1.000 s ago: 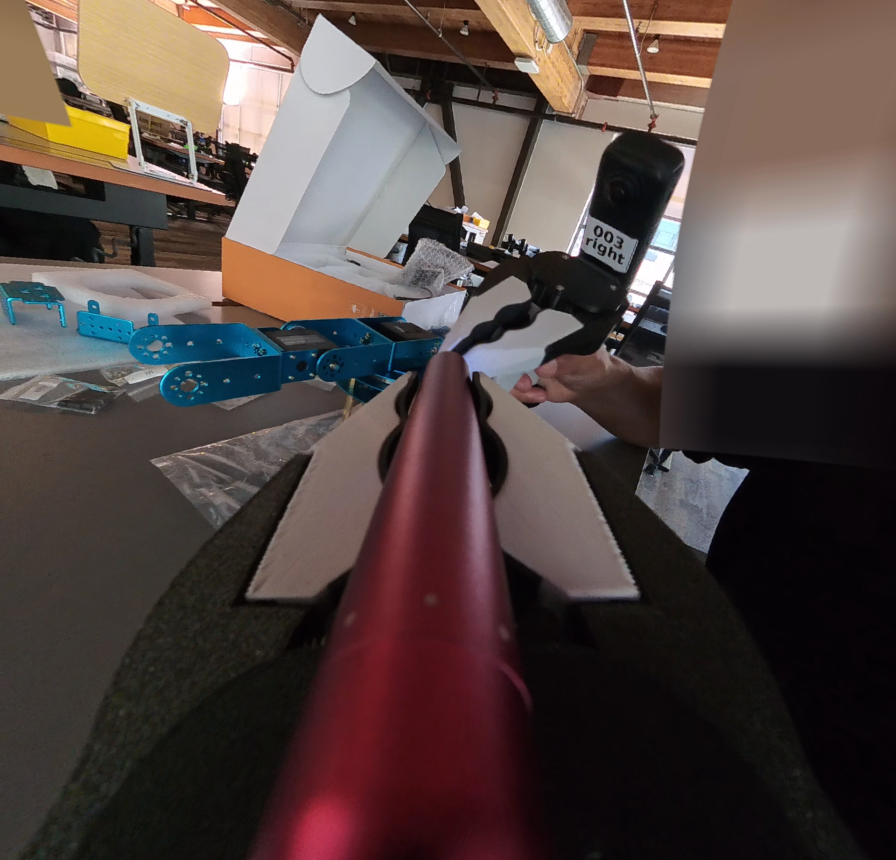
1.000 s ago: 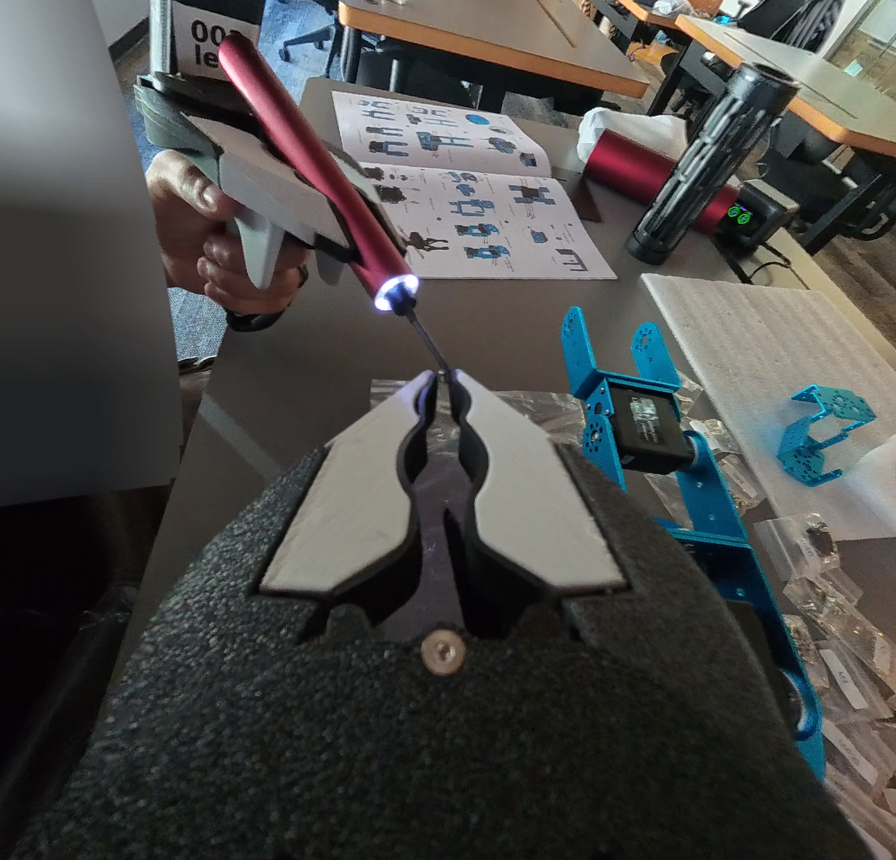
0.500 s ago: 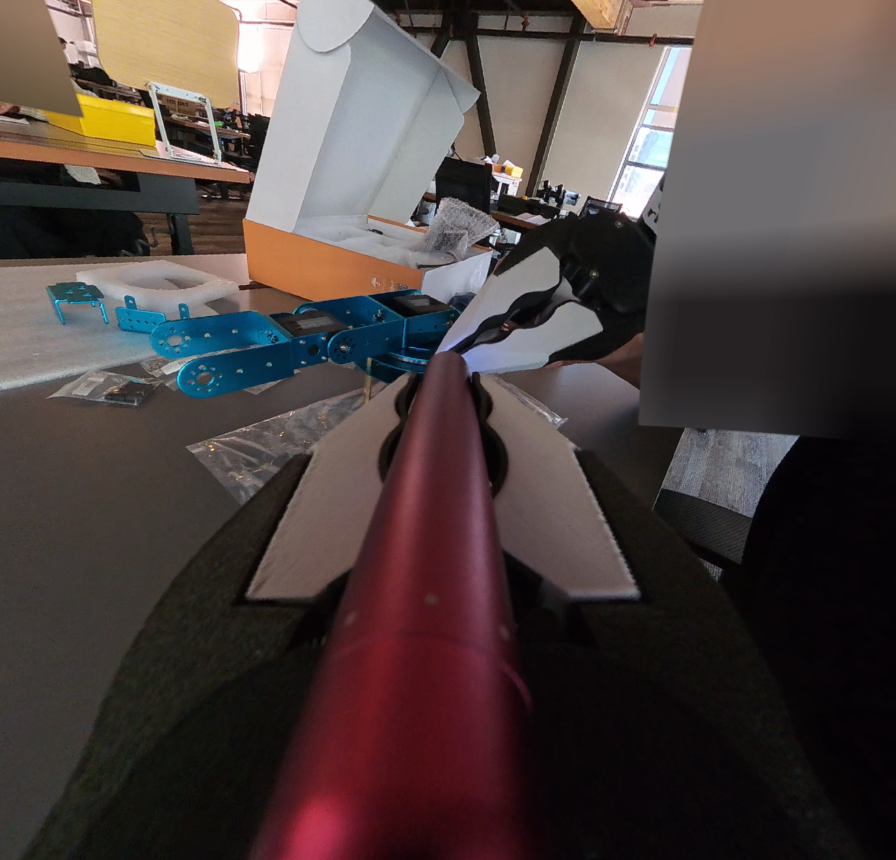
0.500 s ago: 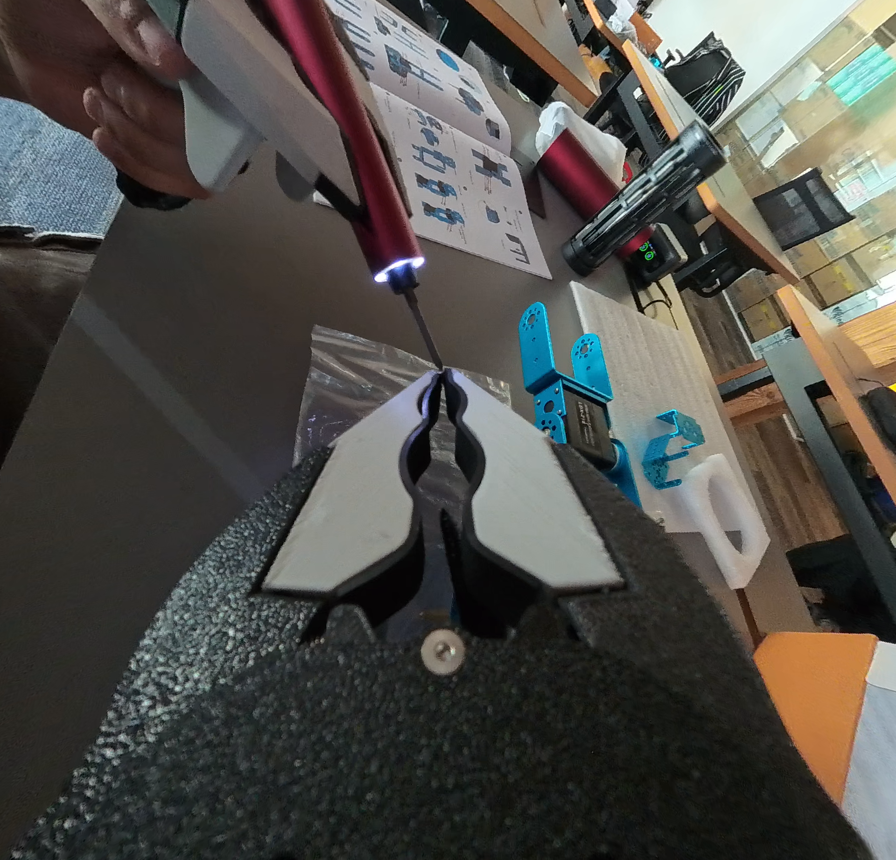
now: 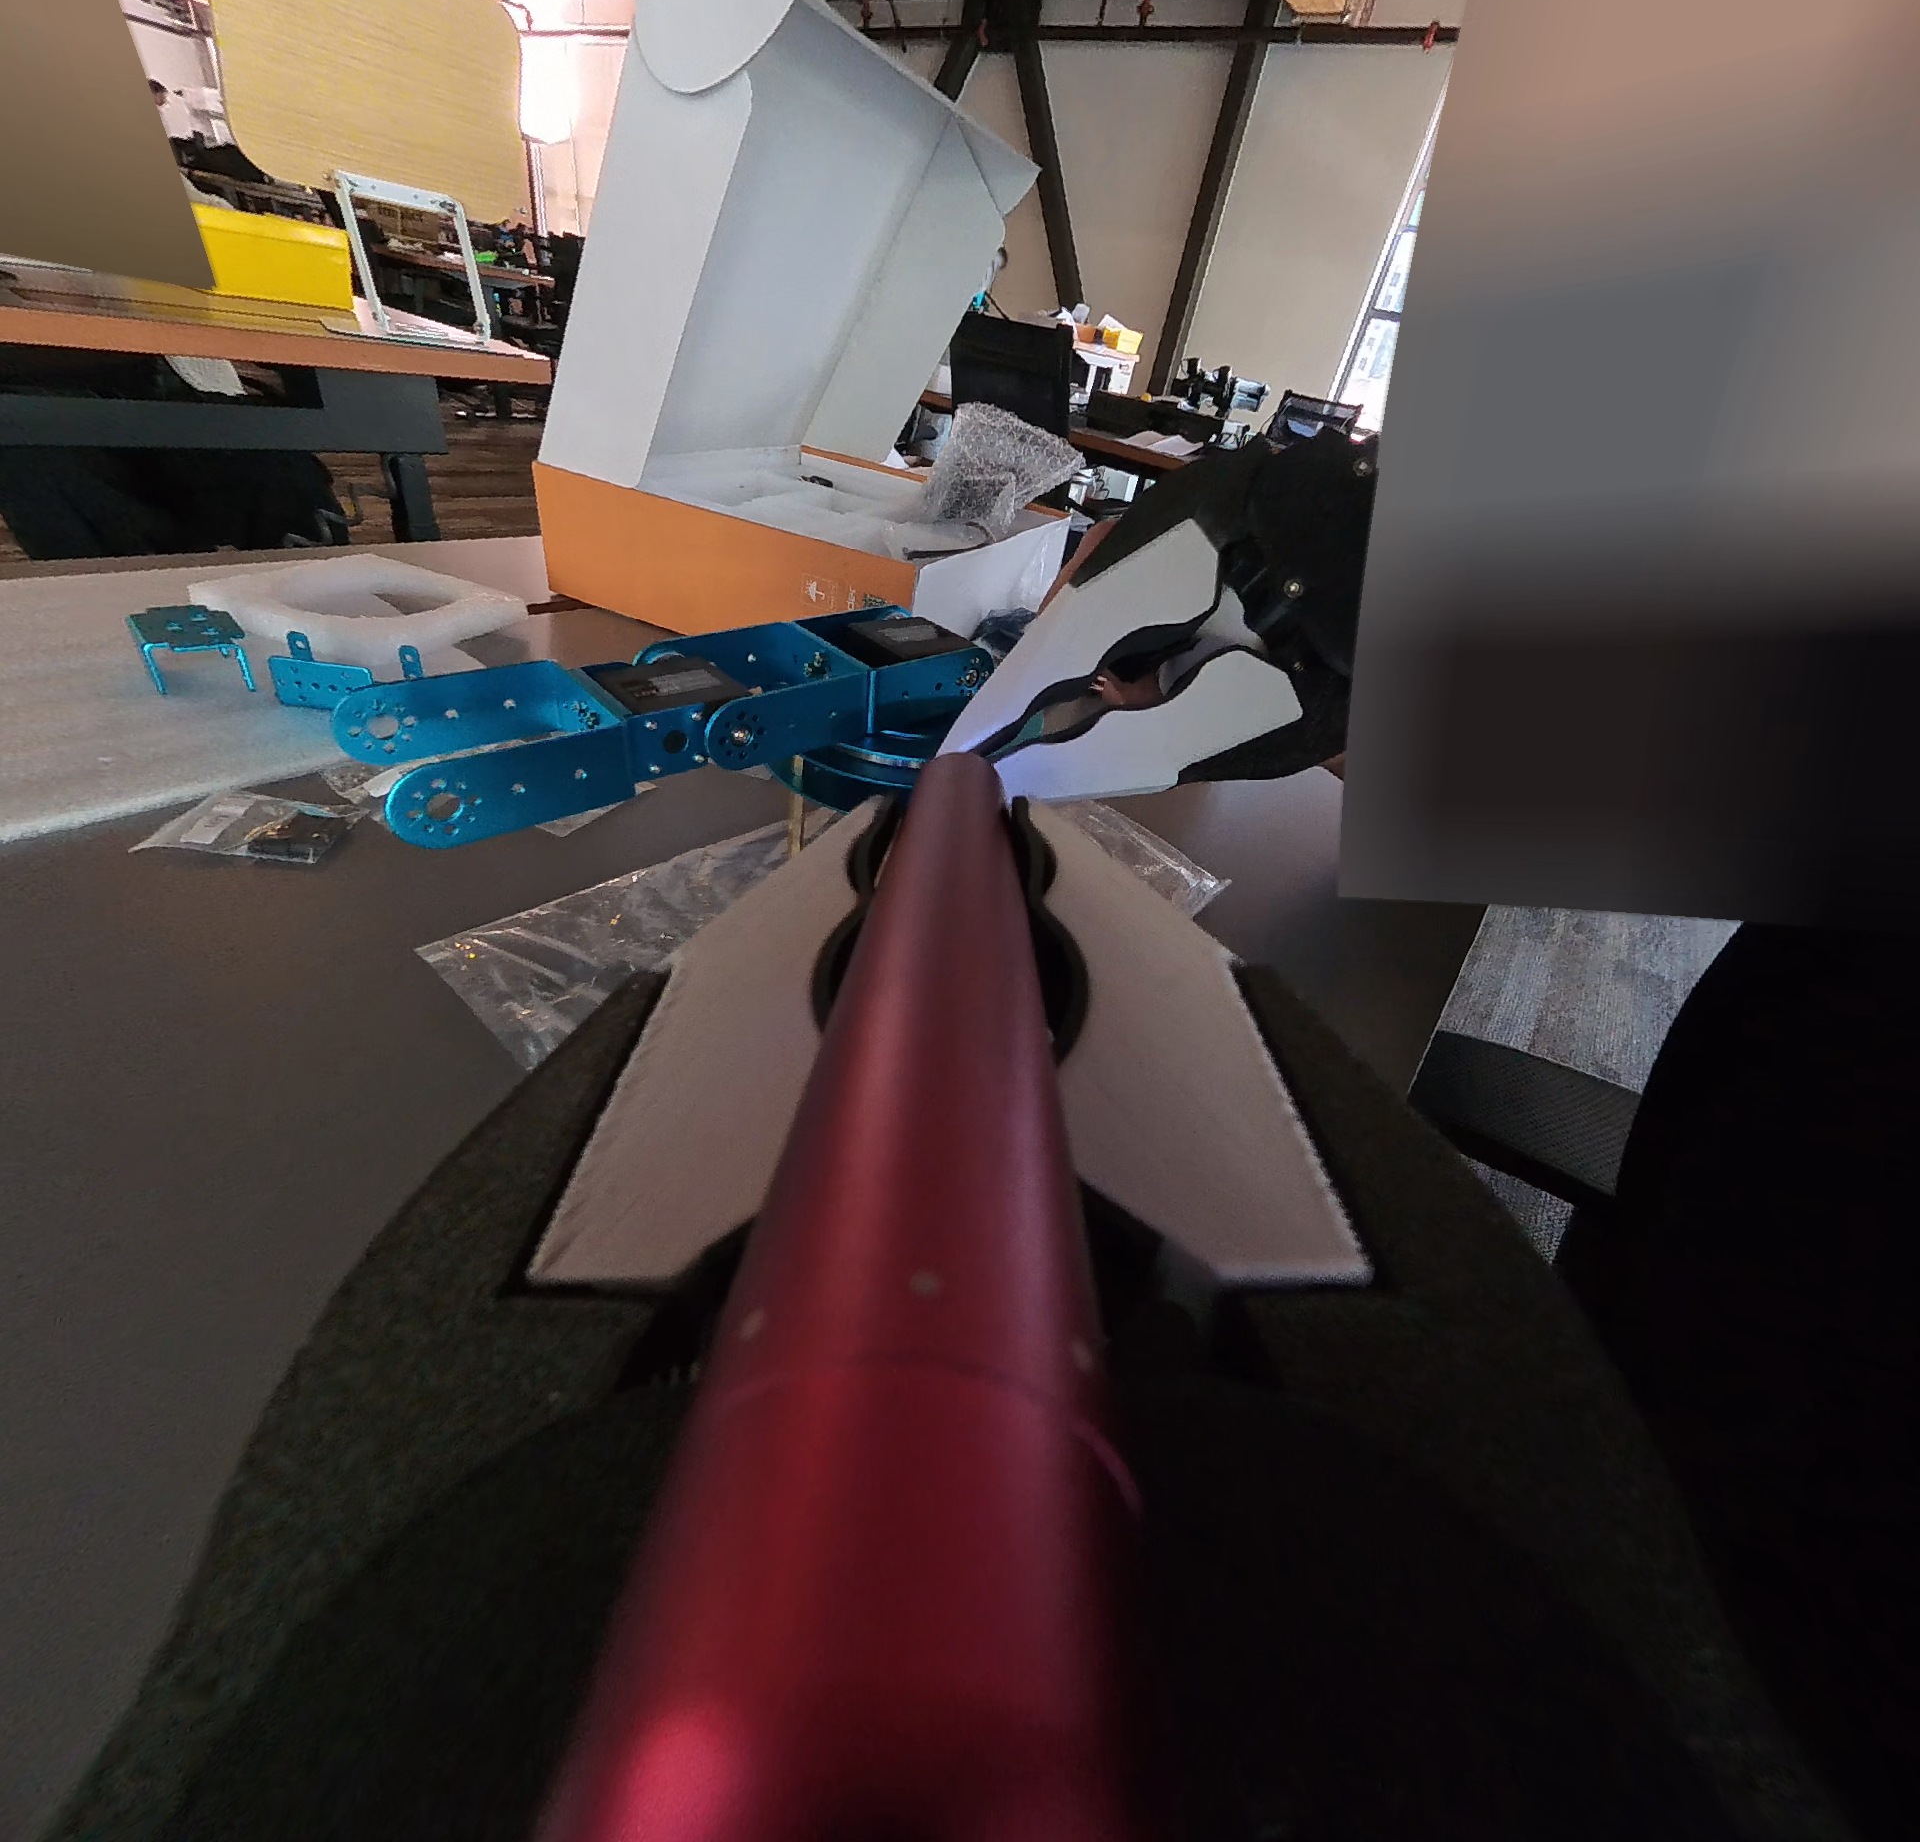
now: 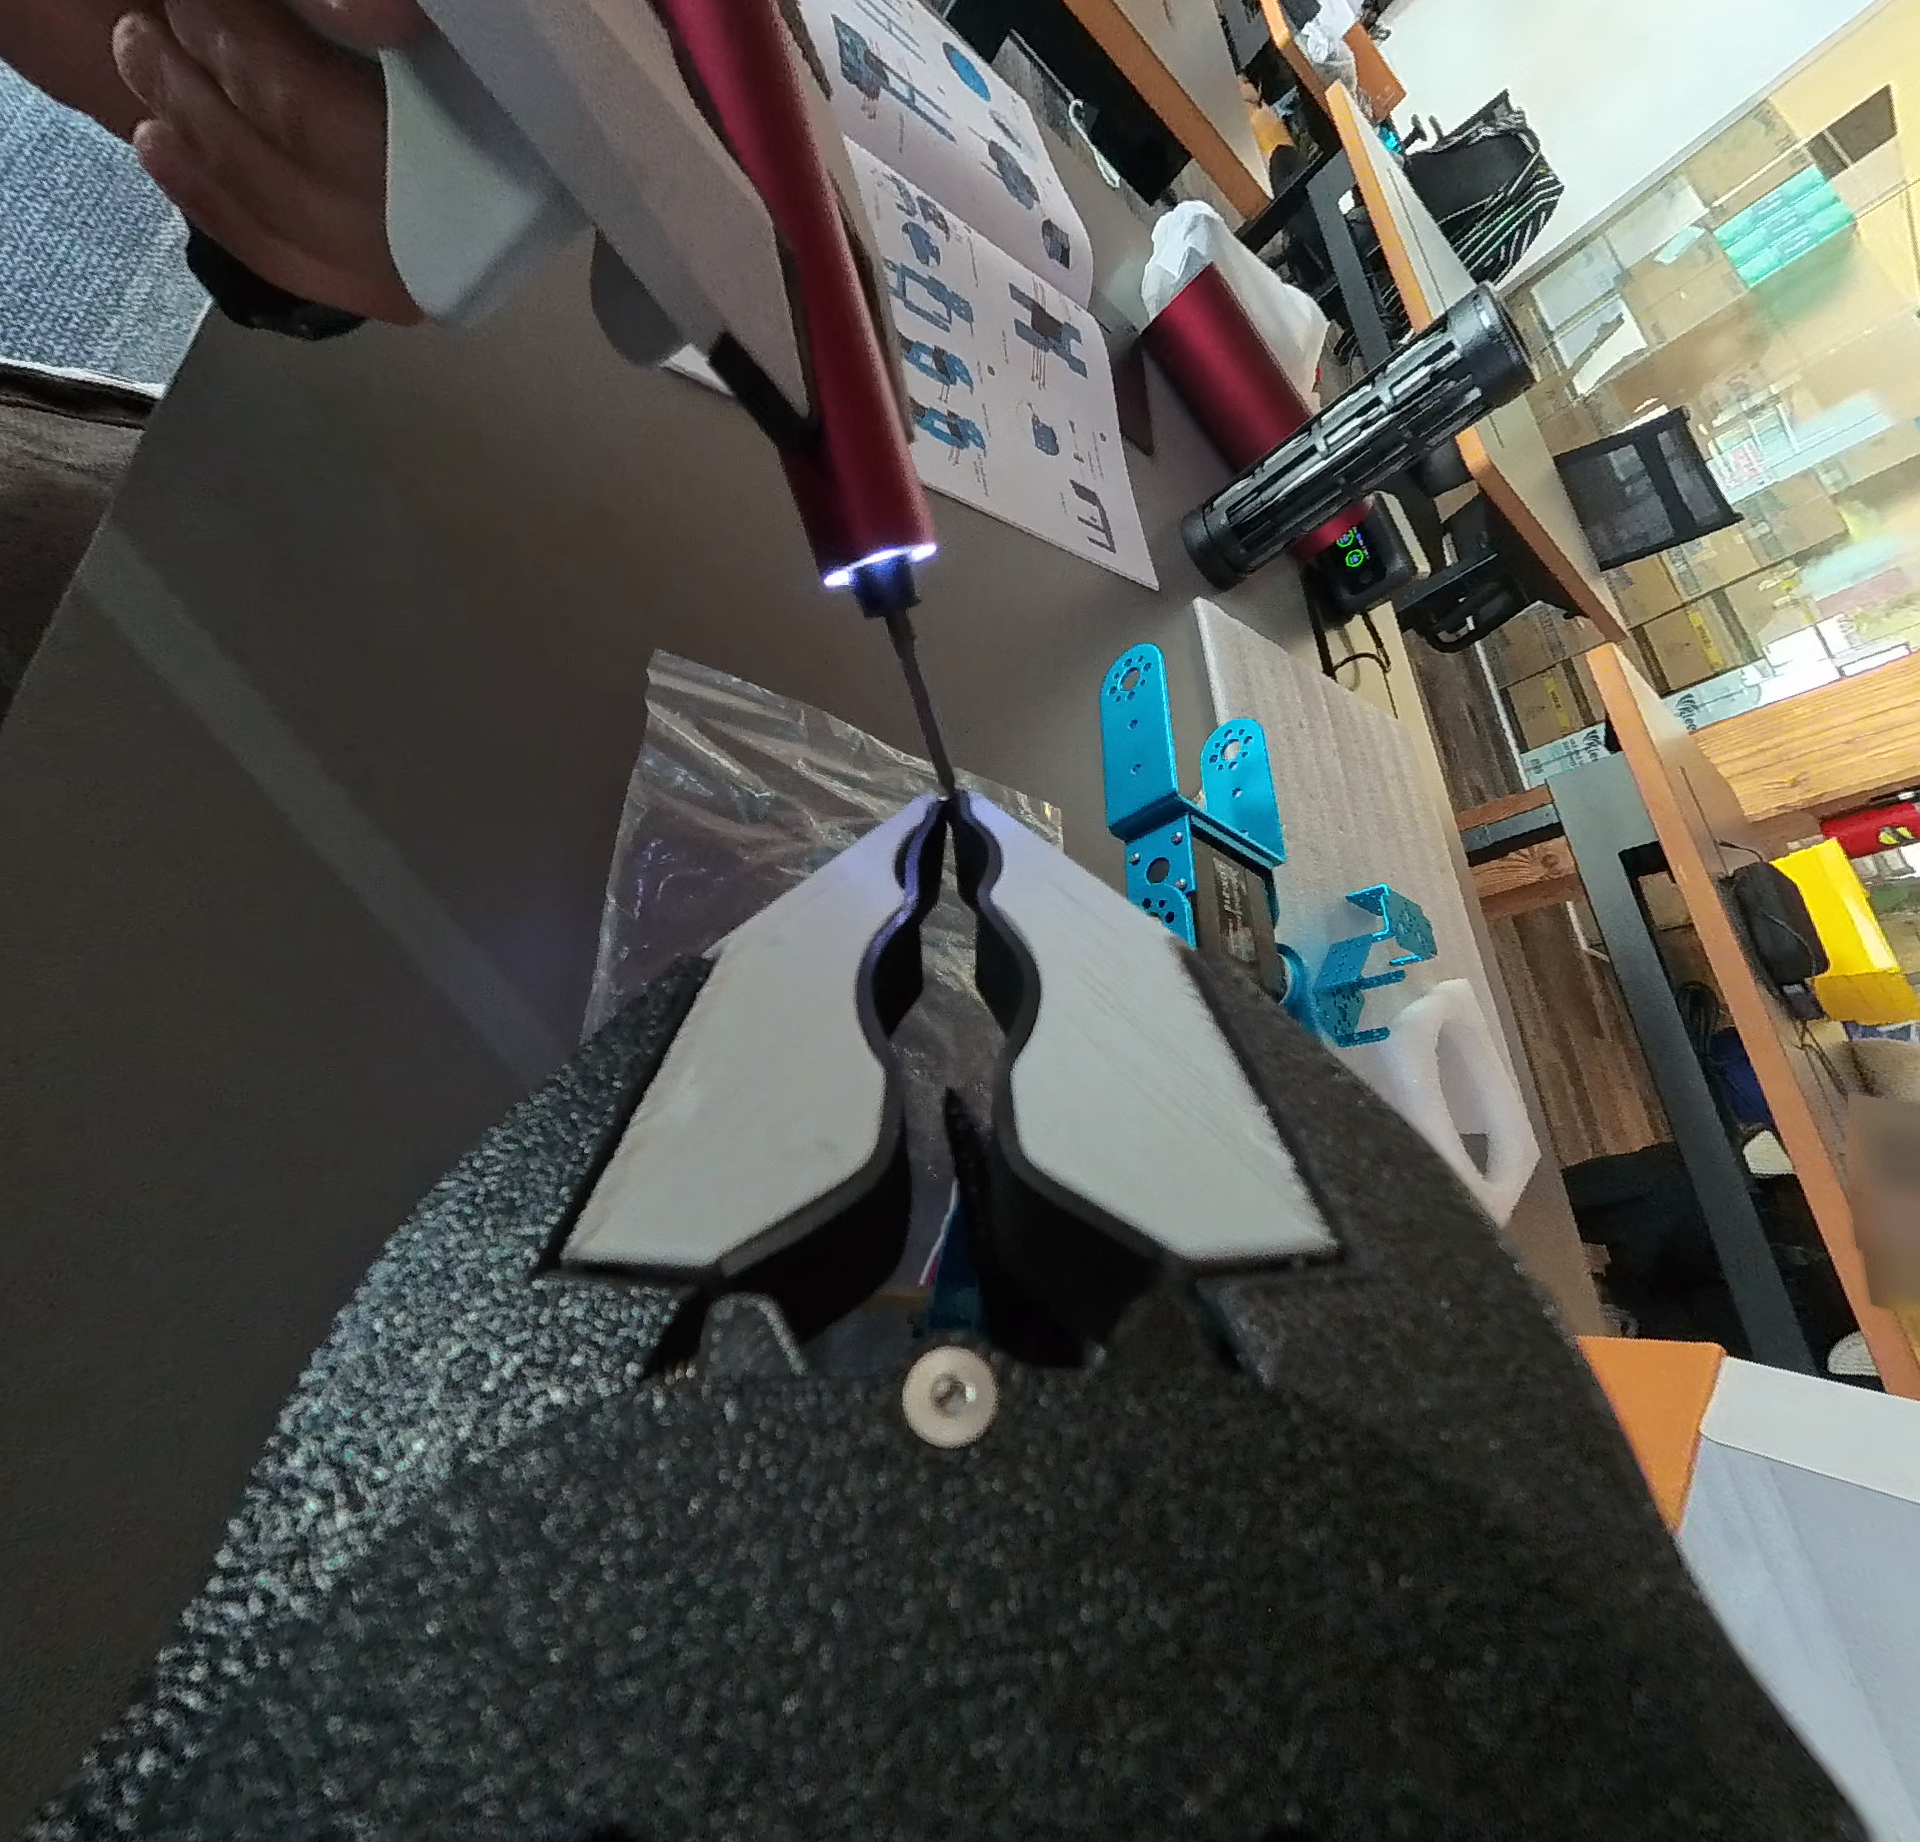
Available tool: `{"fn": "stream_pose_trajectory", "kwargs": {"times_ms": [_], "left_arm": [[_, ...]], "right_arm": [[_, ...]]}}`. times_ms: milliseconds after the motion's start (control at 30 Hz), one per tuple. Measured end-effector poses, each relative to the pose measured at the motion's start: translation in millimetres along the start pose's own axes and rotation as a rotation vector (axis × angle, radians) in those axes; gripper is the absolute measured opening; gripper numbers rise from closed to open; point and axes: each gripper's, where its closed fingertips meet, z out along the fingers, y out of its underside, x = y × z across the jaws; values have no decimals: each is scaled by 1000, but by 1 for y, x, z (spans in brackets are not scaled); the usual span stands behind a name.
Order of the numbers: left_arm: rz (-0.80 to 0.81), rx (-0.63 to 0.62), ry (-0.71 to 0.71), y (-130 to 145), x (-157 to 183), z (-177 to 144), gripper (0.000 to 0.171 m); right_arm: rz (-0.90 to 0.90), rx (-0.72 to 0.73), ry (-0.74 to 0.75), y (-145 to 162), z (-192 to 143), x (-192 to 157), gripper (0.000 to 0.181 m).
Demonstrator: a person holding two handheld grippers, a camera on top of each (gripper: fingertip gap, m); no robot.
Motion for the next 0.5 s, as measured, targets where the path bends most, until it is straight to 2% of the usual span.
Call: {"fn": "stream_pose_trajectory", "kwargs": {"times_ms": [300, 500], "left_arm": [[9, -14, -7, 3, 1, 0, 22], [22, -33, -88, 7, 0, 6, 21]], "right_arm": [[-7, -6, 1, 1, 0, -1, 0], [-147, -62, 95, 8, 4, 2, 0]]}}
